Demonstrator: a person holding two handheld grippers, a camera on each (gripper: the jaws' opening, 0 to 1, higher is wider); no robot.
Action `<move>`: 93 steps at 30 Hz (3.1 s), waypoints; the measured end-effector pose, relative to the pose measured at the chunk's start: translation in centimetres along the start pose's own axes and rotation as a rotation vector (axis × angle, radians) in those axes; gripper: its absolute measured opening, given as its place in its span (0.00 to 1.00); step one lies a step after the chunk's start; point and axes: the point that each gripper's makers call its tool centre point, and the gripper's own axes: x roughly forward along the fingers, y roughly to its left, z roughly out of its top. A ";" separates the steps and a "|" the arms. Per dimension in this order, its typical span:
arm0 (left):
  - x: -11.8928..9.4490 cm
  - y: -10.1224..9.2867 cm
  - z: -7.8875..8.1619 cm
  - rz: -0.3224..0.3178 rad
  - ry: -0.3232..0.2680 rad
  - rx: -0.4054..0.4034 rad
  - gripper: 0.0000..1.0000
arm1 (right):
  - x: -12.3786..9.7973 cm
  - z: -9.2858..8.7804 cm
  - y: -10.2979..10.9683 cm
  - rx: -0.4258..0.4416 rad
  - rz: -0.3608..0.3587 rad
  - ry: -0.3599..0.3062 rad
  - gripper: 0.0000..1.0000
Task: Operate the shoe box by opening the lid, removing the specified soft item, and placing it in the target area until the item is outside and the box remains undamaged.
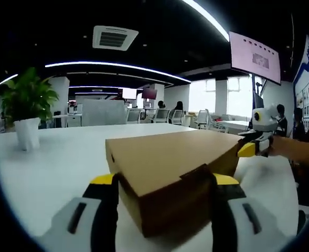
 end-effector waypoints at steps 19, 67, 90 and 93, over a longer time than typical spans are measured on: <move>-2.2 -0.1 -0.5 0.020 -0.012 -0.003 0.71 | 0.0 -0.1 1.8 -0.015 0.029 -0.012 0.83; -6.0 -3.7 -1.1 -0.054 -0.019 0.002 0.72 | -4.8 -1.4 6.2 0.008 -0.070 -0.085 0.83; -6.9 -4.2 -1.3 -0.052 -0.033 0.004 0.73 | -5.5 -1.6 7.1 0.005 -0.070 -0.095 0.83; -7.0 -4.2 -1.3 -0.052 -0.032 0.005 0.73 | -5.6 -1.7 7.4 0.004 -0.071 -0.098 0.83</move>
